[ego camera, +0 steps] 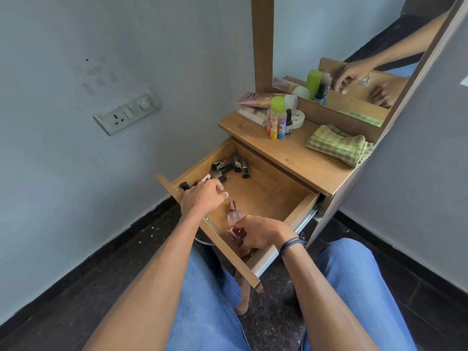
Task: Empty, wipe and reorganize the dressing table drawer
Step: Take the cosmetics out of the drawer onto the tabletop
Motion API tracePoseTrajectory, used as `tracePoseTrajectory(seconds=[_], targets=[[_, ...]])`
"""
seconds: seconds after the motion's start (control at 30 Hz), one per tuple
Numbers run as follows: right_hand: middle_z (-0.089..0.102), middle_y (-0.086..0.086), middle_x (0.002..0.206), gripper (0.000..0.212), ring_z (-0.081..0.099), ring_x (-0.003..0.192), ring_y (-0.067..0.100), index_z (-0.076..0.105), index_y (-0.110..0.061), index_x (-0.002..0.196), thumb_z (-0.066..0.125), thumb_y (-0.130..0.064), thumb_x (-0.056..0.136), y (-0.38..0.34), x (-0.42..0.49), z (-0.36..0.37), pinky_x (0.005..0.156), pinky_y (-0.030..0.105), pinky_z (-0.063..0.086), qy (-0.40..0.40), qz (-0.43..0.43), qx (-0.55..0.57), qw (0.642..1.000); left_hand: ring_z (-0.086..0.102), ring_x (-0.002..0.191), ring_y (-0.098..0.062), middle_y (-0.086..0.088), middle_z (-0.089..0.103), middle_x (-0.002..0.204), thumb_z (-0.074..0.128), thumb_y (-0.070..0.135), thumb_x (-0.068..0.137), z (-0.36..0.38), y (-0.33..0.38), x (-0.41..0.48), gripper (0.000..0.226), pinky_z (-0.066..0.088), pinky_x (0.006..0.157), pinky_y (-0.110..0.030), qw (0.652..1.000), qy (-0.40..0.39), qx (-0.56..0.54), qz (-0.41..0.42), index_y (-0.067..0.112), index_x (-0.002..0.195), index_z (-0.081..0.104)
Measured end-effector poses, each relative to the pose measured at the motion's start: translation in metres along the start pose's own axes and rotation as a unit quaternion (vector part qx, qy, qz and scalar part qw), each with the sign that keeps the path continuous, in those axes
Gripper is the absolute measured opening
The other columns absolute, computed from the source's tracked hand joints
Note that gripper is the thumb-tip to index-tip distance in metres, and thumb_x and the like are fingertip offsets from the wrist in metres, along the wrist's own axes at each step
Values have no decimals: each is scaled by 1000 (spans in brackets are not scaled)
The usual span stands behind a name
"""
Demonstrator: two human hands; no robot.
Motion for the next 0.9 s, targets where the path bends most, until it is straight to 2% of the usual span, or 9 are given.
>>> tracePoseTrajectory(seconds=[0.13,0.2,0.27,0.33,0.43,0.53,0.7,0.83,0.9], targets=[[61,8,115,47,58,102,25,61,-9,125,78,-26,85,-1,1,3,91,39,54,-30,-16,-12,999,63,104,-19,10,71,114,59,57,92,3,4,-1,35,37,77,-34,999,-23,19,12,39,122,59],[60,6,120,56,57,107,25,56,-12,132,80,-26,84,-1,3,4,94,39,52,-36,-20,-6,999,63,106,-19,11,71,115,59,58,91,8,6,-1,38,40,78,-36,998,-45,28,21,41,125,58],[56,5,132,70,55,117,25,48,-17,144,80,-26,83,0,3,5,100,40,50,-42,-18,-3,999,64,108,-20,12,70,118,59,60,90,14,10,-1,43,46,86,-39,996,-69,39,42,42,128,56],[54,5,137,75,54,119,25,44,-21,148,80,-26,82,1,4,7,102,41,49,-46,-18,0,999,62,112,-18,15,68,120,59,58,91,20,17,-5,47,44,93,-41,991,-97,53,71,42,135,54],[50,4,144,79,51,124,26,41,-25,152,79,-22,82,0,3,9,105,41,47,-57,-25,10,998,57,124,-19,12,59,137,55,61,93,25,30,-12,54,43,97,-42,979,-129,101,118,43,143,48],[49,5,147,79,48,131,27,39,-21,154,75,-14,84,-4,2,12,108,39,44,-72,-30,29,997,52,132,-21,8,46,151,51,65,94,34,39,-16,60,44,102,-47,967,-158,130,149,40,148,42],[61,9,129,61,57,118,29,57,-13,134,77,-18,77,0,7,13,104,48,49,-72,-11,34,997,56,125,-20,7,50,146,53,68,91,39,35,-12,61,44,96,-44,965,-170,136,143,33,141,45],[65,8,119,48,60,108,27,64,-13,121,78,-20,76,3,7,10,98,45,52,-54,-13,37,998,59,110,-15,8,56,136,57,67,90,41,33,-9,54,49,87,-39,965,-180,127,141,31,130,50],[65,8,119,50,60,109,27,64,-14,124,79,-20,76,3,7,10,98,44,52,-52,-16,43,998,58,102,-14,9,58,129,59,66,89,42,31,-8,50,48,81,-38,966,-184,116,137,31,124,51]])
Point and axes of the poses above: each hand's wrist, its own x-axis towards the middle knuckle, its own z-axis out of the palm, y = z × x, the point moved 10 cm from there along x, towards the middle knuckle
